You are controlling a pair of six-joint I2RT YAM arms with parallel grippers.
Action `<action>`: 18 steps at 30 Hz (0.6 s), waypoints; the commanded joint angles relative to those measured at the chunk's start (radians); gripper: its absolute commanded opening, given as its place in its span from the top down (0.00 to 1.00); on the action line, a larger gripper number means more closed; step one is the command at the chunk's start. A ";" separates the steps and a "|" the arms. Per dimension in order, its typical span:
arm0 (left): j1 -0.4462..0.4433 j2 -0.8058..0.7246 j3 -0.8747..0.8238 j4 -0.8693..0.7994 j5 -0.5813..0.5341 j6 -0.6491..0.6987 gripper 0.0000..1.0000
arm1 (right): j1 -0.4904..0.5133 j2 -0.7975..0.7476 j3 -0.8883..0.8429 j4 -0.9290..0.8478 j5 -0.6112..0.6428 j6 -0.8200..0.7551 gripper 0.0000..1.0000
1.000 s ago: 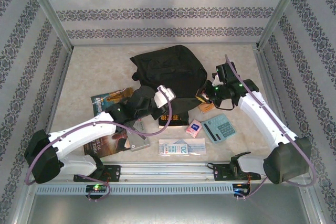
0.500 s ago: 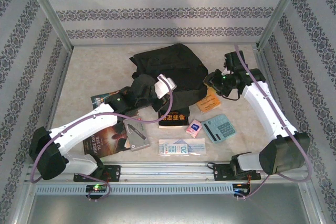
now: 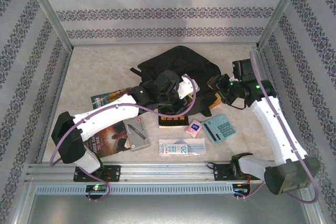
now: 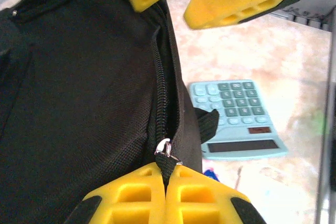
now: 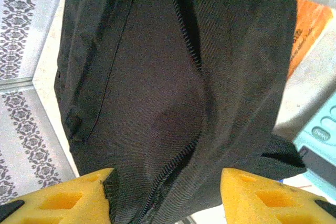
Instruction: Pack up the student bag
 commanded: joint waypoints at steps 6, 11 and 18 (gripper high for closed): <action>-0.028 0.022 0.049 -0.002 0.077 -0.022 1.00 | 0.053 0.026 -0.089 0.092 -0.072 0.110 0.47; -0.028 0.031 0.047 -0.006 0.050 -0.019 1.00 | 0.095 0.044 -0.103 0.097 -0.044 0.086 0.68; -0.012 0.009 0.003 0.010 0.027 -0.060 1.00 | 0.090 0.050 -0.157 0.061 -0.001 -0.007 1.00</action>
